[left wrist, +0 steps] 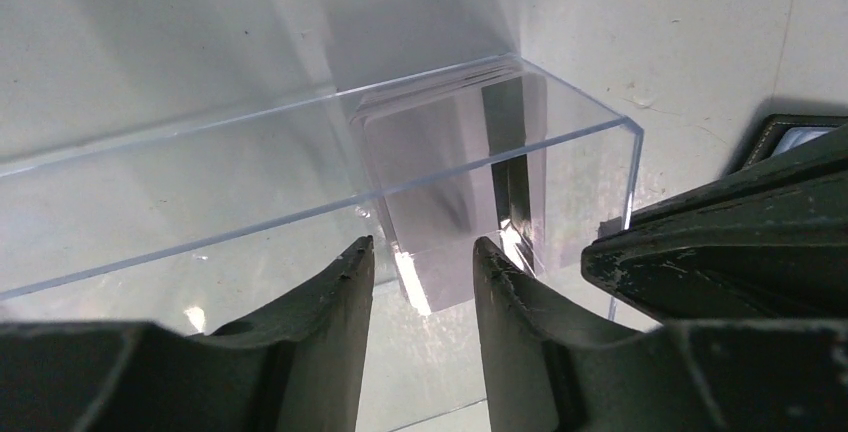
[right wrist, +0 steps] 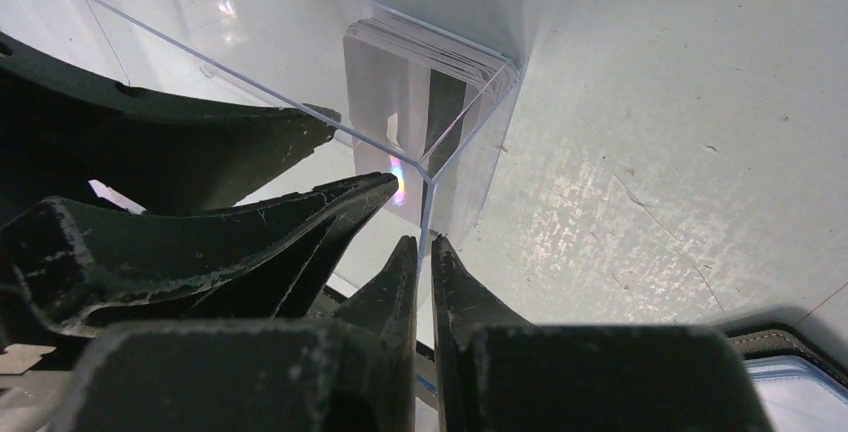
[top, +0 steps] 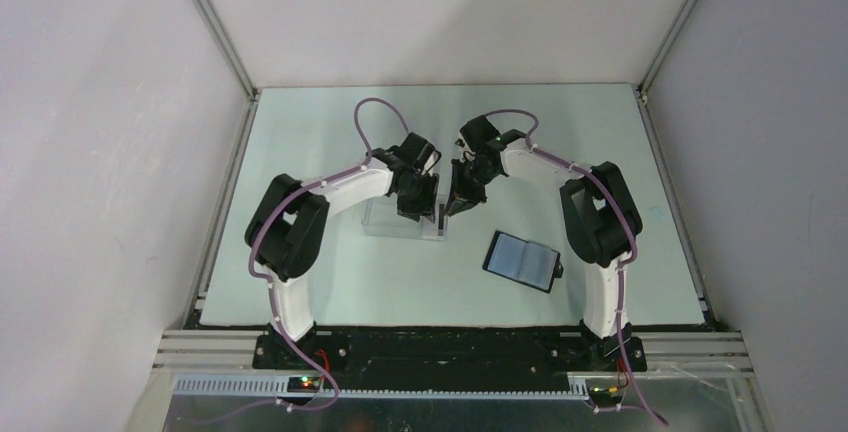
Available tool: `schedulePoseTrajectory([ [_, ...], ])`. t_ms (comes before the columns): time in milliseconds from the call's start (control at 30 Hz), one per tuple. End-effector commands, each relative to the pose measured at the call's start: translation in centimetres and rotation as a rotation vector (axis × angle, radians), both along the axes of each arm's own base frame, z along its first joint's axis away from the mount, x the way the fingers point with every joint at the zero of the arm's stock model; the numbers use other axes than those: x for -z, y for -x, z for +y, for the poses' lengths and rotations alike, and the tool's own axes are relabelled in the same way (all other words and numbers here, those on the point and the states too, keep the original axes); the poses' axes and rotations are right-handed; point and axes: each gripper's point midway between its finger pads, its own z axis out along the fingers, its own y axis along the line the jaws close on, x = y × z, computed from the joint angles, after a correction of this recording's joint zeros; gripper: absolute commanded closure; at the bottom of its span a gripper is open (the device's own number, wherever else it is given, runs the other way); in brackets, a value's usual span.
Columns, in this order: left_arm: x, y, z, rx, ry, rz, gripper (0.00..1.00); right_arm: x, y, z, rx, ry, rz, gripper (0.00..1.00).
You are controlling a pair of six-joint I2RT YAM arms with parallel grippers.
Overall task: Put the credit cards into the card holder
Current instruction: Pick up the credit card from the storage box.
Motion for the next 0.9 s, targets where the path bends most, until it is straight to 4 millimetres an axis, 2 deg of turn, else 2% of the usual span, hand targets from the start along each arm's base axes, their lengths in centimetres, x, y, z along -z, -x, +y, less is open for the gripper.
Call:
schedulePoseTrajectory([
  [0,-0.7,-0.8,-0.3,0.019,-0.012,-0.037,0.55,0.3,0.1,0.2,-0.021,-0.009,0.000,0.92],
  [100,-0.6,-0.7,-0.6,0.026,-0.006,-0.031,0.60,0.3,0.1,0.2,-0.021,-0.010,0.001,0.92],
  [200,-0.6,-0.7,-0.8,0.029,-0.005,-0.030,0.77,0.4,0.1,0.2,-0.021,-0.010,0.003,0.92],
  [267,-0.4,-0.7,-1.0,0.032,-0.005,-0.025,0.80,0.4,0.1,0.2,-0.022,-0.011,0.004,0.92],
  [600,-1.3,-0.7,-0.9,0.032,-0.045,-0.067,0.82,0.6,0.2,0.2,-0.023,-0.010,0.008,0.93],
  [867,-2.2,-0.9,-1.0,0.050,-0.081,-0.105,0.76,0.6,0.2,0.2,-0.023,-0.011,0.009,0.93],
])
